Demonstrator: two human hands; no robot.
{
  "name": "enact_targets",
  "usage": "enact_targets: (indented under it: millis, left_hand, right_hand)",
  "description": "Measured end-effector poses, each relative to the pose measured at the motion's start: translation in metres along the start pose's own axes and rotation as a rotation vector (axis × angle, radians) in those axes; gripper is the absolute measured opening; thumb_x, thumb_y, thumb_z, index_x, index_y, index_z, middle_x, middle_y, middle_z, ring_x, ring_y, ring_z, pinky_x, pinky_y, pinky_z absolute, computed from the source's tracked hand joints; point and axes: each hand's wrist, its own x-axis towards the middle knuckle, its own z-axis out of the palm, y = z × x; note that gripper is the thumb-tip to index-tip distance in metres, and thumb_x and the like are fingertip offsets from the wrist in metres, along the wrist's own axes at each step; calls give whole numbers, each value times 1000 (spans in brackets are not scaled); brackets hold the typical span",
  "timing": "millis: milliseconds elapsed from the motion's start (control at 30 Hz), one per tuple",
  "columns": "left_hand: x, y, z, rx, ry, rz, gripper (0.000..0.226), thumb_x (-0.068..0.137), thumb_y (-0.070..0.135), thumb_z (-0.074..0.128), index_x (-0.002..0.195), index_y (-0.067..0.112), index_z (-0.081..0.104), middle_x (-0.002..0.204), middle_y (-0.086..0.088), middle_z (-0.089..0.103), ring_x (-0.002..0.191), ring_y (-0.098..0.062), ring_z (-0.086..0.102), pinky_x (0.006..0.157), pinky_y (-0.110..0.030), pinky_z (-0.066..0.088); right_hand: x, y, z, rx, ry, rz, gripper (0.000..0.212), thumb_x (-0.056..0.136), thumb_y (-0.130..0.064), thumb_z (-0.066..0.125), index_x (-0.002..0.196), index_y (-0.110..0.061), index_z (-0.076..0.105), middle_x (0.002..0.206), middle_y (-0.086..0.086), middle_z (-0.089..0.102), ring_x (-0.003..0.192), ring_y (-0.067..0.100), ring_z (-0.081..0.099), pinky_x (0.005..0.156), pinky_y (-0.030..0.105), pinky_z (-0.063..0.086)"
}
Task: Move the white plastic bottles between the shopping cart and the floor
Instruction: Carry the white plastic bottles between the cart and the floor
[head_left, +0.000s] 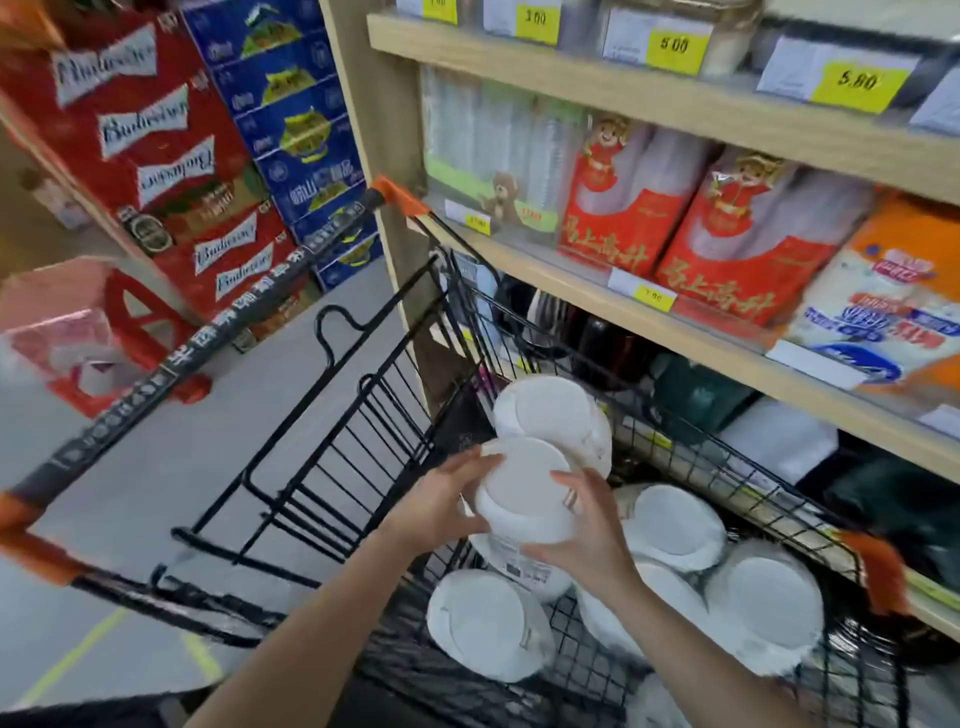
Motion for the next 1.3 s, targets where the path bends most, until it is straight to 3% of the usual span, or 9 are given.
enact_targets:
  millis: [67,300,567,667,800,933,1100,1167,1300]
  left_hand:
    - [2,-13,6,-13,11,9,81,77,39,76,145,29,33,154,-8,28,137,-22,37,105,-36,42]
    - [-7,-24,36,39,22,59,76,84,16,70,145,29,26,153,-4,28,142,-22,27,112,-24,19]
    - [-7,1,3,188,-126,-12,79,82,48,66,147,35,24,153,5,26,140,-16,27,107,-33,36]
    - [4,32,-24,306,-81,-39,82,75,69,59,143,33,33,145,6,39,132,-18,38,101,-36,41]
    - [27,87,-33,283,-87,76,68,79,60,61,136,28,42,133,2,48,122,-20,47,91,-34,46]
    - [43,162,-6,211,-292,245,56,84,47,64,133,26,44,126,0,54,114,-17,53,89,-31,45]
    - [45,274,54,231,-458,459,48,87,42,62,130,25,48,117,-1,61,101,-17,59,84,-28,47]
    - [39,322,85,242,-506,550,45,88,41,62,129,26,50,114,1,62,98,-16,60,84,-30,49]
    - [18,418,158,241,-619,684,41,88,41,62,126,28,50,109,4,59,93,-14,61,82,-32,51]
  right_hand:
    - [1,1,12,-53,17,13,79,43,-48,79,113,-40,43,116,-30,32,103,5,38,86,26,39]
    - [-11,15,13,-149,-126,101,83,50,-49,83,117,-44,34,127,-8,25,117,12,32,98,22,35]
    - [-10,-3,-23,-255,-402,328,89,64,-32,84,130,-53,29,155,-3,-5,145,17,3,112,34,24]
    - [-15,-18,-53,-261,-395,441,88,69,-29,81,140,-39,30,153,5,12,142,24,17,105,32,33]
    - [-43,-30,-110,-253,-422,608,70,79,-32,73,138,-29,36,137,3,40,123,19,42,95,26,37]
    - [-98,-40,-171,-248,-346,672,47,87,-28,65,130,-24,47,115,-8,50,116,15,50,92,23,41]
    - [-200,-35,-242,-234,-124,777,36,91,-20,60,125,-14,52,83,-15,48,77,1,53,58,6,35]
    - [-248,-27,-271,-185,-27,862,37,93,-17,56,129,-12,50,87,-8,50,70,3,48,51,7,34]
    - [-350,-1,-324,-91,162,1005,35,92,-24,55,127,-20,53,105,-5,51,93,11,46,68,10,34]
